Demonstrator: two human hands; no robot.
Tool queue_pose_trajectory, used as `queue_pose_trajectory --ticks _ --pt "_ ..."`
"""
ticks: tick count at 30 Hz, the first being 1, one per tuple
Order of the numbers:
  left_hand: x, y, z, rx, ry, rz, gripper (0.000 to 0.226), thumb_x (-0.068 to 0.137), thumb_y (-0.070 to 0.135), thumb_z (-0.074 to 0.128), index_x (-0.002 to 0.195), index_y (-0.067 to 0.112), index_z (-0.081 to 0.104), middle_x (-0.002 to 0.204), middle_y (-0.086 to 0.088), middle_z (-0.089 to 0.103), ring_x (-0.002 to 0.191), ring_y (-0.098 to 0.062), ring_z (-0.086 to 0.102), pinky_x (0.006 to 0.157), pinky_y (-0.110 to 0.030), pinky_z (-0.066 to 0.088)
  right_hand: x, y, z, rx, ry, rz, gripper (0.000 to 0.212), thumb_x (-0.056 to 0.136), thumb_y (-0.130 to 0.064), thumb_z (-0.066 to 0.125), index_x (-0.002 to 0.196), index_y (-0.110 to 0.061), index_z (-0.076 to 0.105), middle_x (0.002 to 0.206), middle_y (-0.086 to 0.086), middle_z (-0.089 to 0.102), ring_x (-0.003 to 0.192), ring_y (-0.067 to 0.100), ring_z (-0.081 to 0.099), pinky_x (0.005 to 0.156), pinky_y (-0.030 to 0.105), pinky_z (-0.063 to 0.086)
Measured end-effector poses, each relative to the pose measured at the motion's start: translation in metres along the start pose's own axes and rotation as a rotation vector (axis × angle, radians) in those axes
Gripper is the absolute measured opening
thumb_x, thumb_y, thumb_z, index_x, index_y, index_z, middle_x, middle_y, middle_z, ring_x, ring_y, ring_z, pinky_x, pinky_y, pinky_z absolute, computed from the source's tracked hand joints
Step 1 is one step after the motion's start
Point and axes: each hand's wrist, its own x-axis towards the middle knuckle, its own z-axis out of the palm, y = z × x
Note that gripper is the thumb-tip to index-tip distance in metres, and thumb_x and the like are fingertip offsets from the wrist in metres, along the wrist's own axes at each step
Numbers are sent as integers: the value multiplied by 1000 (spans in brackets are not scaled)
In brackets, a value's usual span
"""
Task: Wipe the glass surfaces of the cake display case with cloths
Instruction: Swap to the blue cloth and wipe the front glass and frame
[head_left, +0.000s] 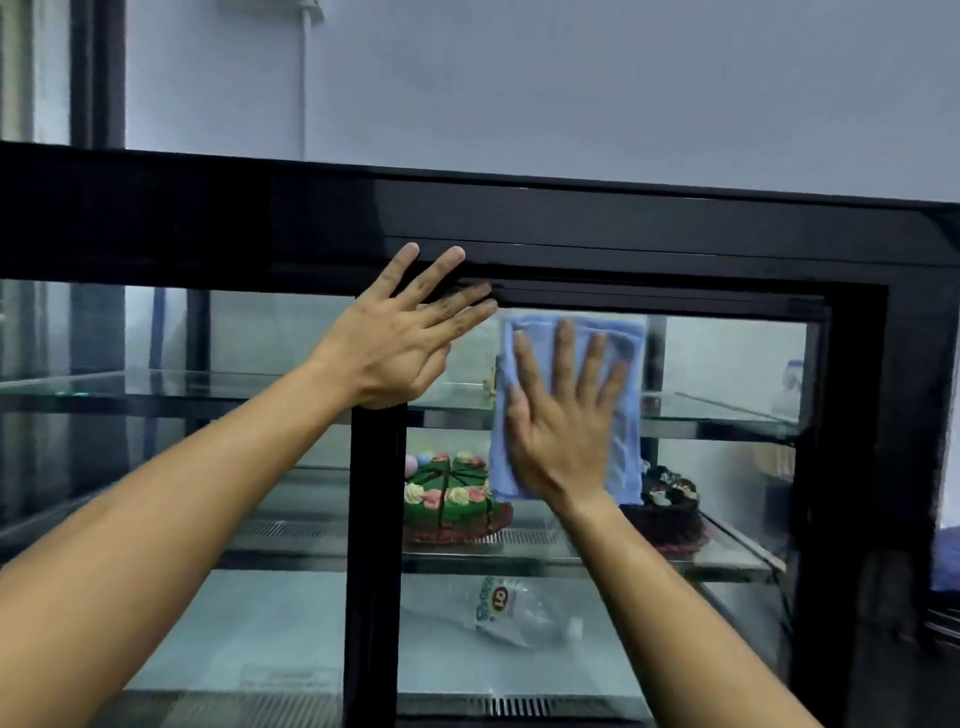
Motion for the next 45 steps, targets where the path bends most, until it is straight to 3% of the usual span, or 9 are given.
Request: queue_pose_trajectory --ticks 6,8,11,16,20,26,31,40,45 --pt "-3 -16 -6 -33 -35 82 61 105 33 31 165 22 25 170 2 24 160 -35 8 128 -60 9 -94 -25 34 -28 -114 -526 62 107 -48 39 164 -32 22 173 7 13 158 42 9 121 68 17" --pt "-1 -14 -8 -28 -47 85 61 106 36 29 165 22 25 170 2 25 160 -36 7 128 -61 9 -148 -10 38 -98 -174 -800 65 104 -53 41 164 -36 20 173 2 12 159 37 10 124 63 12" --pt "-2 -12 -7 -10 -56 78 60 107 39 24 165 22 24 170 2 25 160 -36 6 128 -61 9 -137 8 33 -89 -192 -945 61 104 -53 40 162 -40 25 172 -3 19 159 28 16 128 54 2" --pt "-1 -9 -7 -39 -39 55 57 111 43 21 163 22 31 168 2 30 161 -34 8 127 -61 11 5 25 3 -70 -1 -482 58 106 -50 41 161 -35 30 170 4 24 157 38 18 124 64 15" --pt "-2 -7 -8 -19 -22 56 58 111 43 22 164 21 27 170 -1 25 161 -32 9 129 -58 8 -13 13 11 -80 39 -246 60 106 -53 37 162 -33 30 171 8 20 157 43 13 124 67 7" --pt "-2 5 -10 -59 -83 178 56 110 36 24 165 25 26 171 -2 25 156 -30 28 125 -51 27 -172 -15 38 -52 -123 -417 61 102 -56 47 160 -42 31 170 2 24 159 35 9 121 64 18" --pt "-1 8 -9 -108 -98 125 56 109 41 26 164 29 29 170 1 26 156 -27 30 121 -51 32 -89 0 21 -48 -35 -240 60 103 -61 42 159 -39 36 168 10 27 157 37 18 127 54 14" --pt "-4 12 -7 -77 -133 91 64 104 44 31 166 29 21 174 -2 14 160 -34 16 123 -54 26 -55 34 7 -74 5 95 66 103 -64 33 162 -36 26 168 28 10 155 52 4 118 76 7" --pt "1 9 -10 -84 -168 112 60 108 42 24 166 30 19 173 -2 16 159 -32 21 124 -53 26 -62 -21 18 -39 -5 -148 65 101 -67 39 158 -37 37 168 19 24 151 58 14 117 78 8"
